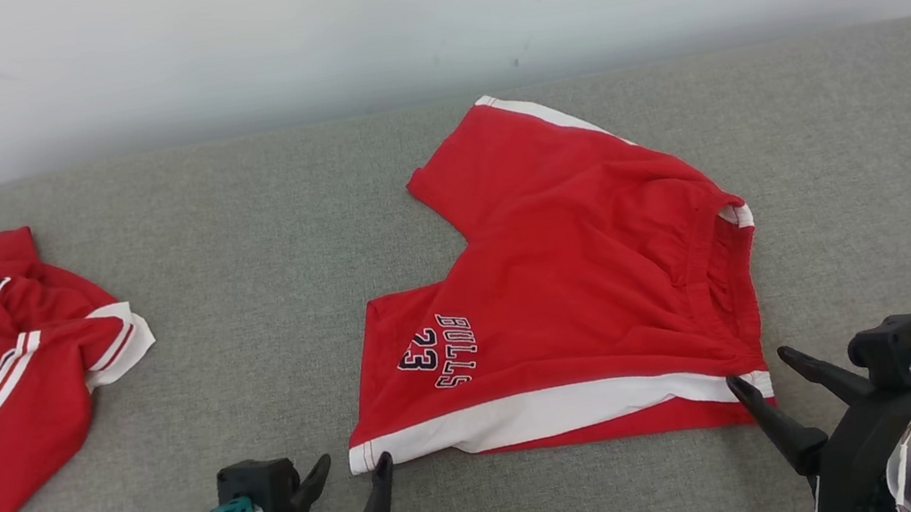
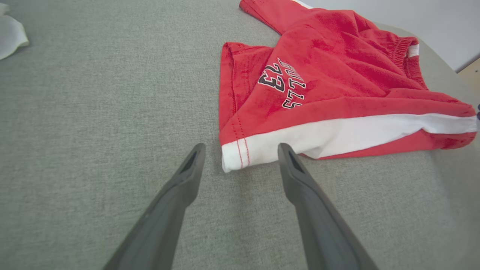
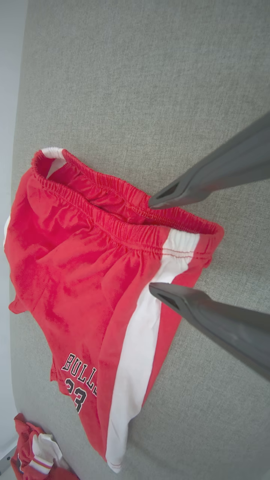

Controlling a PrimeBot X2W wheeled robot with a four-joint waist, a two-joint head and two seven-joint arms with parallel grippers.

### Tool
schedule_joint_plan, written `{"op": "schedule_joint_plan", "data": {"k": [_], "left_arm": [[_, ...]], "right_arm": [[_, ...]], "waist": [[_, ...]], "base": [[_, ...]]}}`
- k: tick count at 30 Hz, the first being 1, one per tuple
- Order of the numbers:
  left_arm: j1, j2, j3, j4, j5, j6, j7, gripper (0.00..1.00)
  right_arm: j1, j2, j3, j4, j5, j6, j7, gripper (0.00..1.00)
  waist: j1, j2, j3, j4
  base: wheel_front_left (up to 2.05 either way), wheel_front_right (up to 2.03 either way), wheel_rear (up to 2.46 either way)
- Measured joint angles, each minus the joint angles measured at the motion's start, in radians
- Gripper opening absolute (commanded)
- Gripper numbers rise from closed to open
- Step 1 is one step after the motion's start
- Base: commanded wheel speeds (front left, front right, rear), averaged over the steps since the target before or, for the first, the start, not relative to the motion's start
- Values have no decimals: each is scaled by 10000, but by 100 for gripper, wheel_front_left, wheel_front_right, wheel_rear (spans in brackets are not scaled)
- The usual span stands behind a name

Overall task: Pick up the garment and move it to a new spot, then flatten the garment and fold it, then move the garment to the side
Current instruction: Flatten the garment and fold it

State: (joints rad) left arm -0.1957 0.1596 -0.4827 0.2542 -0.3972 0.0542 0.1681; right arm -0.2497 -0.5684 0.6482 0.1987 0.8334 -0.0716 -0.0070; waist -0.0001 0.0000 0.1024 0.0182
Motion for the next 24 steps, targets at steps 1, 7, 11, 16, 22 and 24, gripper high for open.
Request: {"op": "schedule_joint_plan", "data": {"k": [1, 7, 11, 16, 22, 24], "left_arm": [[-40, -38, -38, 100, 0, 21, 19, 100], [-518, -180, -165, 560, 169, 184, 247, 100], [-685, -165, -148, 884, 276, 263, 445, 100], [-822, -184, -199, 1221, 464, 305, 616, 100], [-1033, -407, -345, 1421, 443, 255, 686, 0], [-1034, -447, -428, 1494, 472, 251, 685, 0]], "right_arm": [[-23, 2, 33, -35, -48, -36, 71, 100], [-72, 90, 176, -96, -238, -167, 399, 100], [-111, 94, 230, -111, -341, -257, 535, 100], [-285, 94, 265, -119, -412, -307, 786, 100], [-282, 125, 362, -88, -466, -353, 1116, 0], [-282, 142, 362, -82, -466, -355, 1158, 0]], "waist": [[0, 0, 40, -4], [1, 0, 214, -26], [1, 0, 281, -49], [1, 0, 336, -104], [1, 0, 354, -132], [1, 0, 355, -128]], "base": [[0, 0, 0], [0, 0, 0], [0, 0, 0], [0, 0, 0], [0, 0, 0], [0, 0, 0]]}}
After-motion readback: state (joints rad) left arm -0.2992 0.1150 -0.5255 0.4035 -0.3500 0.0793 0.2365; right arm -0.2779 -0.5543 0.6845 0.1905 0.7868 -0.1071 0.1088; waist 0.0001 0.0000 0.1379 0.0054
